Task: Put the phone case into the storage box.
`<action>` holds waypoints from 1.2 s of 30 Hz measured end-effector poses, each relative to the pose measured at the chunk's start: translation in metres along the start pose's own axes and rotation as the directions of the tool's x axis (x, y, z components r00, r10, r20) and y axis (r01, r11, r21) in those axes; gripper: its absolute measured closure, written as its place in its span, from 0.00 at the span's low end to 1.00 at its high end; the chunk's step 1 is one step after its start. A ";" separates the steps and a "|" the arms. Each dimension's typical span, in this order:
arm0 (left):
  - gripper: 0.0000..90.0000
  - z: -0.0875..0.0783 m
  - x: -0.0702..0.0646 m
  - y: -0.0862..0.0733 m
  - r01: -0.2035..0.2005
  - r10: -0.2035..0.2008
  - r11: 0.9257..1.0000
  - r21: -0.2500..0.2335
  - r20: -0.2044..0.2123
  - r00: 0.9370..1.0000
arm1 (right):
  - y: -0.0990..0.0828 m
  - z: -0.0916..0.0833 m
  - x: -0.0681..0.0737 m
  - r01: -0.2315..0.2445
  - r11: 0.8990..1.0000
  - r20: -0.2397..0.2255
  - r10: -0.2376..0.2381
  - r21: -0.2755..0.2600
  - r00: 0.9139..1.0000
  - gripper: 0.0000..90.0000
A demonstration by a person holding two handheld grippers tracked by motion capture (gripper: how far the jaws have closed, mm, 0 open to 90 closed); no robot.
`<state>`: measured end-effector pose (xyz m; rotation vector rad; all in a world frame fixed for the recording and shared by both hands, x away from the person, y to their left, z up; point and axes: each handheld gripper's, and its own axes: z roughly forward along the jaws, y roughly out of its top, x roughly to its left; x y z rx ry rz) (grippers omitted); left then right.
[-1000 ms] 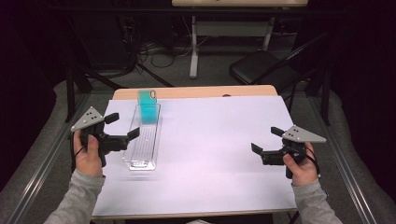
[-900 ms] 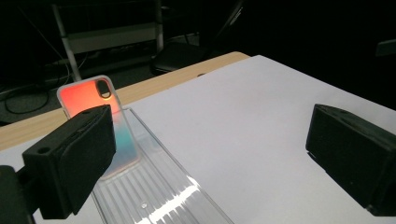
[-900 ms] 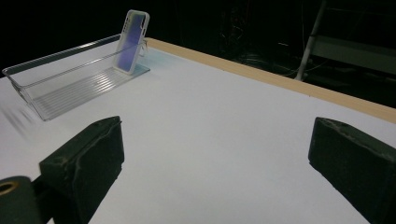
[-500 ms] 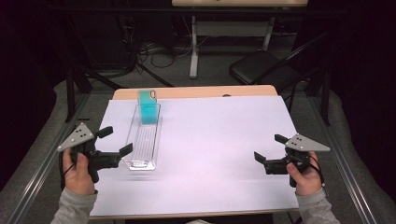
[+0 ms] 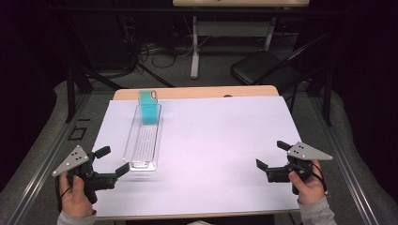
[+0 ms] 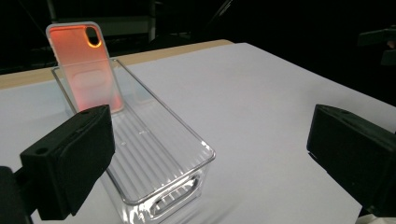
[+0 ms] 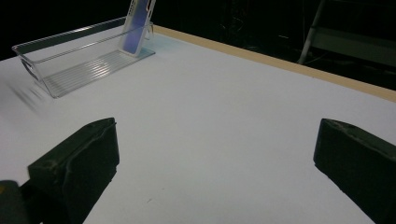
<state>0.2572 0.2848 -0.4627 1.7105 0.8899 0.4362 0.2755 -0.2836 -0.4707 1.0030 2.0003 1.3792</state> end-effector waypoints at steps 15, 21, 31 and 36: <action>0.02 -0.001 -0.001 -0.025 -0.023 0.024 1.000 0.017 -0.023 0.999 | -0.019 -0.002 -0.002 -0.018 1.000 0.022 0.018 0.022 1.000 0.00; 0.01 -0.003 0.002 -0.032 -0.035 0.035 0.999 0.020 -0.034 0.999 | -0.028 -0.003 -0.005 -0.025 0.999 0.038 0.024 0.035 0.999 0.00; 0.02 -0.004 0.013 -0.043 -0.012 0.013 1.000 0.018 -0.060 0.998 | -0.041 0.001 -0.008 -0.034 0.999 0.058 0.032 0.033 0.998 0.00; 0.02 -0.003 0.016 -0.048 -0.018 0.020 1.000 0.019 -0.067 0.998 | -0.047 0.002 -0.009 -0.040 0.998 0.061 0.038 0.038 0.997 0.00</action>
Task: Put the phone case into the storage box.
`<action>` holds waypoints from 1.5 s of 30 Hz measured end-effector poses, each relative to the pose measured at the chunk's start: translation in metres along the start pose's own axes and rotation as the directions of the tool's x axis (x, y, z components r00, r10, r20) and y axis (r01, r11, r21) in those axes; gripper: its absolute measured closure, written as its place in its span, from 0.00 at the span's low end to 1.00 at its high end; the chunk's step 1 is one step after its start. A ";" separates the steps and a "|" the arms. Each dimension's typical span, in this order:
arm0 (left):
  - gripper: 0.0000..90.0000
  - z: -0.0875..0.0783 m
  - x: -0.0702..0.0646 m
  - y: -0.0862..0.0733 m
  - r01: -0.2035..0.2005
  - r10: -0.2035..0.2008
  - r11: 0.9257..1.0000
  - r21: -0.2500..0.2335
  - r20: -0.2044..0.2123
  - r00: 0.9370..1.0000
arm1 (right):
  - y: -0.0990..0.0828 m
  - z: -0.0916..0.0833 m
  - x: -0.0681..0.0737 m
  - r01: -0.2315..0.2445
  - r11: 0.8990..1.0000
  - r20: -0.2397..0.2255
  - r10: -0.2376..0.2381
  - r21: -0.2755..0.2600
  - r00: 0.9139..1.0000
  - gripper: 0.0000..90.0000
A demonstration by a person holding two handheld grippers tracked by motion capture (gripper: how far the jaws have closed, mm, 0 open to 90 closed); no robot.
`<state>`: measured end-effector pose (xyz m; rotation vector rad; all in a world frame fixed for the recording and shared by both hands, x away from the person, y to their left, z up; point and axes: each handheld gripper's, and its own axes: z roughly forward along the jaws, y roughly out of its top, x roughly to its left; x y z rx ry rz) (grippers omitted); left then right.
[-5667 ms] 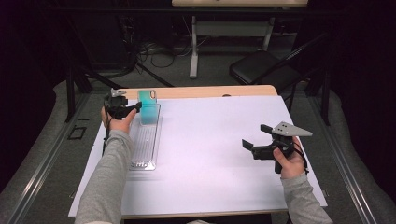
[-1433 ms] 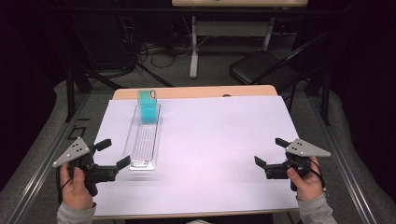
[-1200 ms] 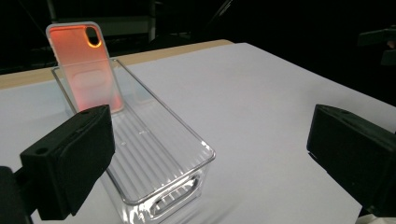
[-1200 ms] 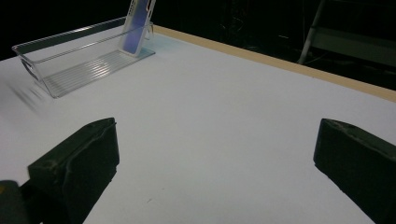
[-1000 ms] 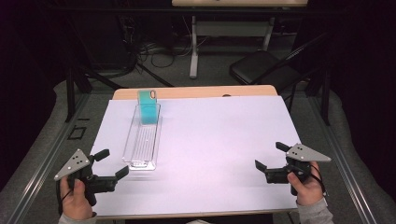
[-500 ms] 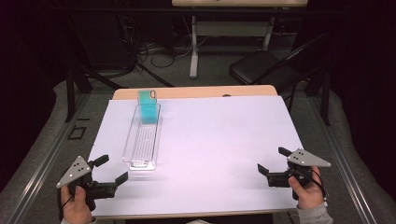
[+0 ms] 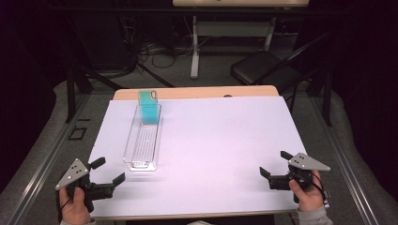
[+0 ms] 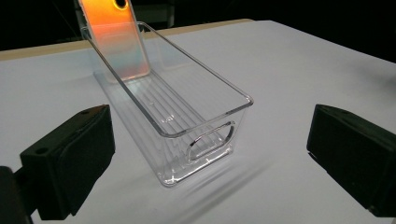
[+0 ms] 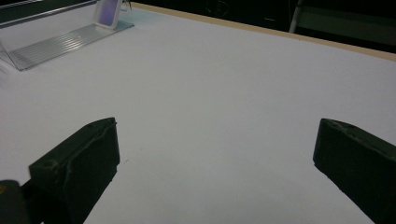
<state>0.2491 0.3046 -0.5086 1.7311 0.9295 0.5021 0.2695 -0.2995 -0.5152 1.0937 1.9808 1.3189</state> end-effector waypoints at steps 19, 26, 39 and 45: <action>0.02 0.002 0.006 -0.008 -0.003 0.003 1.000 0.002 -0.006 1.000 | -0.012 0.007 -0.007 -0.007 1.000 0.007 0.007 0.017 1.000 0.00; 0.02 0.003 0.009 -0.011 0.002 -0.002 1.000 0.003 -0.013 1.000 | -0.015 0.008 -0.009 -0.011 1.000 0.012 0.011 0.010 1.000 0.00; 0.02 0.003 0.011 -0.014 0.007 -0.007 1.000 -0.001 -0.018 1.000 | -0.018 0.010 -0.010 -0.015 1.000 0.016 0.015 0.009 1.000 0.00; 0.02 0.003 0.012 -0.014 0.007 -0.007 1.000 0.004 -0.021 1.000 | -0.019 0.010 -0.010 -0.017 1.000 0.015 0.016 0.024 1.000 0.00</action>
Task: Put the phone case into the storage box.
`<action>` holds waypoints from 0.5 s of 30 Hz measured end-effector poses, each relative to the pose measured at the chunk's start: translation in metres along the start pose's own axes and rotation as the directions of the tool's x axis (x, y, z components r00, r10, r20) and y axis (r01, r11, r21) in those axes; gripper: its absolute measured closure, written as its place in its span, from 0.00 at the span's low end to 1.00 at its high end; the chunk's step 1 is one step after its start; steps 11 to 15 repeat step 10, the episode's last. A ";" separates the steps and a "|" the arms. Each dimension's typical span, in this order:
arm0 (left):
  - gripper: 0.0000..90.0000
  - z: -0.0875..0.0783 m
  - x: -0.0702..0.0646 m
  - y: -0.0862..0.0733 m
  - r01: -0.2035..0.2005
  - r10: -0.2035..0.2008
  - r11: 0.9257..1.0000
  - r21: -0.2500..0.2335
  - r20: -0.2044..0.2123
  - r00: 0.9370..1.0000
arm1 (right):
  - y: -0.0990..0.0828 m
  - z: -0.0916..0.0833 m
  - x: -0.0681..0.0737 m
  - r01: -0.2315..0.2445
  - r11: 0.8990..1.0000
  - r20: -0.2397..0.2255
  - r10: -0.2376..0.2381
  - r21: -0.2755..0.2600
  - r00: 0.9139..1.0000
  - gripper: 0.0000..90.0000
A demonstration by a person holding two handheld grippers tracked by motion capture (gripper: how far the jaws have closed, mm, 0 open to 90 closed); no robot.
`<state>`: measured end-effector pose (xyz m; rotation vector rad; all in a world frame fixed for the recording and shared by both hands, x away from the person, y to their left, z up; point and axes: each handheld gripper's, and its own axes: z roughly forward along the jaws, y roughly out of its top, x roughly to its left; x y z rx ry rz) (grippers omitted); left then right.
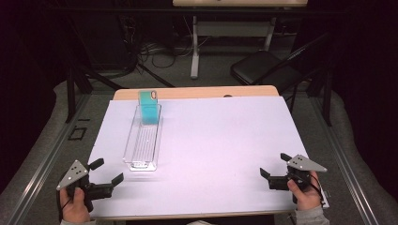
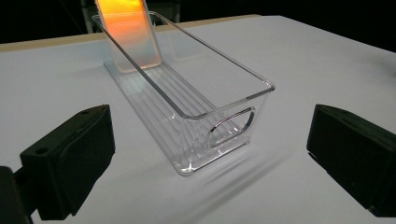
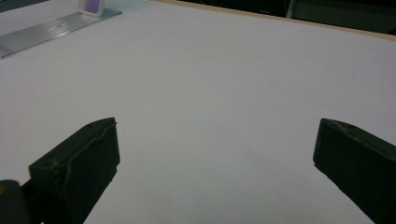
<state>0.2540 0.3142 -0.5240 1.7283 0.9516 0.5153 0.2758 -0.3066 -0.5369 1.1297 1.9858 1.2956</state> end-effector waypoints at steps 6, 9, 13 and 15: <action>0.02 0.000 0.001 0.000 -0.001 0.001 1.000 0.001 0.000 1.000 | -0.001 0.000 0.000 -0.003 1.000 0.001 0.003 -0.004 1.000 0.00; 0.02 0.001 0.001 -0.001 0.004 -0.004 1.000 0.000 0.001 1.000 | -0.001 0.000 -0.001 0.003 1.000 0.003 -0.003 -0.004 1.000 0.00; 0.02 0.001 0.002 -0.001 0.006 -0.006 1.000 0.001 -0.001 1.000 | -0.001 0.000 -0.001 0.001 1.000 0.004 -0.001 -0.005 1.000 0.00; 0.02 0.001 0.002 -0.001 0.006 -0.006 1.000 0.001 -0.001 1.000 | -0.001 0.000 -0.001 0.001 1.000 0.004 -0.001 -0.005 1.000 0.00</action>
